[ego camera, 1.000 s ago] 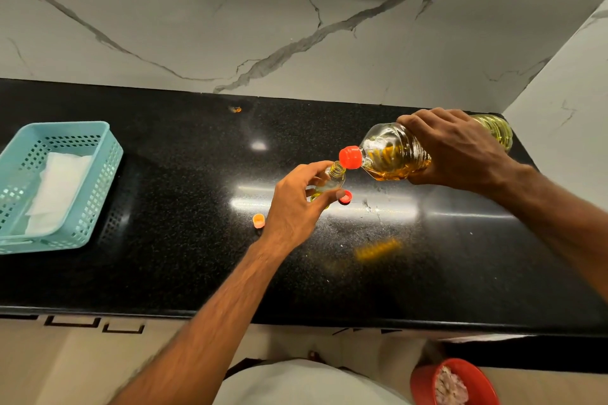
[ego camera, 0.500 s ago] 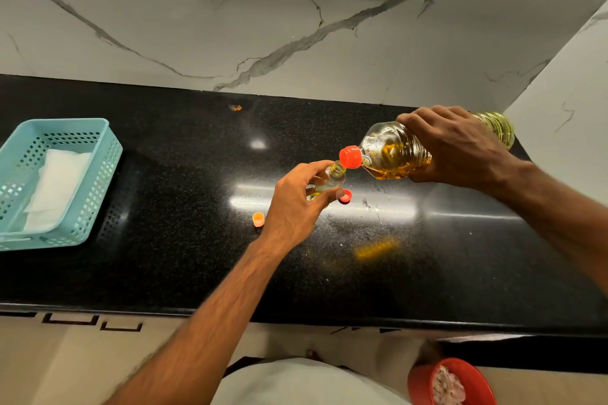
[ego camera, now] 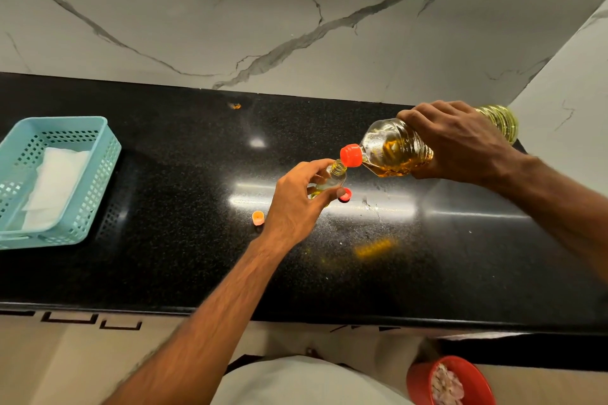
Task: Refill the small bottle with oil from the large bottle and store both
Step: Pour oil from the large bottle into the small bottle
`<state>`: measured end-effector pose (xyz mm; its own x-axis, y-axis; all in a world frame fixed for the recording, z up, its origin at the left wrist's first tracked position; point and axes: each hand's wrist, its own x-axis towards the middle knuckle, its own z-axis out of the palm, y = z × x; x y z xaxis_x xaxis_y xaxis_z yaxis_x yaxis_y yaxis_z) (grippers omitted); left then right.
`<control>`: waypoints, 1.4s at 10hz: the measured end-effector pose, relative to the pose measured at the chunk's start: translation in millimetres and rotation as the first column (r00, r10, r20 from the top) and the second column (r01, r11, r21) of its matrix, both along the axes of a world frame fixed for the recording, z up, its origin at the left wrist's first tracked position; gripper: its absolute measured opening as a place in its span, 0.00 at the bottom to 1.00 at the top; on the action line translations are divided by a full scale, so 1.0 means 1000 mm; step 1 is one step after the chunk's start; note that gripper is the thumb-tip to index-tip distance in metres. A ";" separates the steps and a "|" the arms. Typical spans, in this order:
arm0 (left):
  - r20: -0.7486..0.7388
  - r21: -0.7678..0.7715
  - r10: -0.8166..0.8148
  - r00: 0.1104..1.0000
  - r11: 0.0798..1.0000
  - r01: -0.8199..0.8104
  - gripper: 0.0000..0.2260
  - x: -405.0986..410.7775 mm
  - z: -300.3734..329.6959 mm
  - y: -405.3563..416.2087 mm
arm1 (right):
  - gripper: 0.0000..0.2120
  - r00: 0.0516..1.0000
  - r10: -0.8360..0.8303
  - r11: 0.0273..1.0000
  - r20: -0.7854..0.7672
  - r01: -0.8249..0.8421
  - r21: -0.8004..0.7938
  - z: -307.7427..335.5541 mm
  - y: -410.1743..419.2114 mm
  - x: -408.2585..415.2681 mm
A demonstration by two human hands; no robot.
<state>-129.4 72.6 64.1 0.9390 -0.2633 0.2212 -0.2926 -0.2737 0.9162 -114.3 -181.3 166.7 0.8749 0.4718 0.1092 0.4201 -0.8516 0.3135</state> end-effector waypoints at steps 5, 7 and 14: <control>-0.018 0.013 0.010 1.000 1.000 -0.010 0.21 -0.001 0.002 -0.001 | 0.46 1.000 0.011 0.999 -0.007 -0.011 -0.050 0.003 0.001 0.003; -0.009 0.033 0.014 1.000 0.999 -0.014 0.22 0.000 0.003 0.000 | 0.46 1.000 0.012 0.999 -0.010 -0.012 -0.052 0.003 0.000 0.004; 0.010 0.059 0.009 1.000 0.998 -0.010 0.22 0.004 0.001 -0.001 | 0.47 1.000 0.025 0.998 -0.002 -0.025 -0.064 0.006 0.001 0.009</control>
<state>-125.5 71.5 65.5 0.9395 -0.2671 0.2145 -0.2982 -0.3297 0.8957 -105.5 -180.1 172.7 0.8629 0.4994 0.0773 0.4413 -0.8191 0.3665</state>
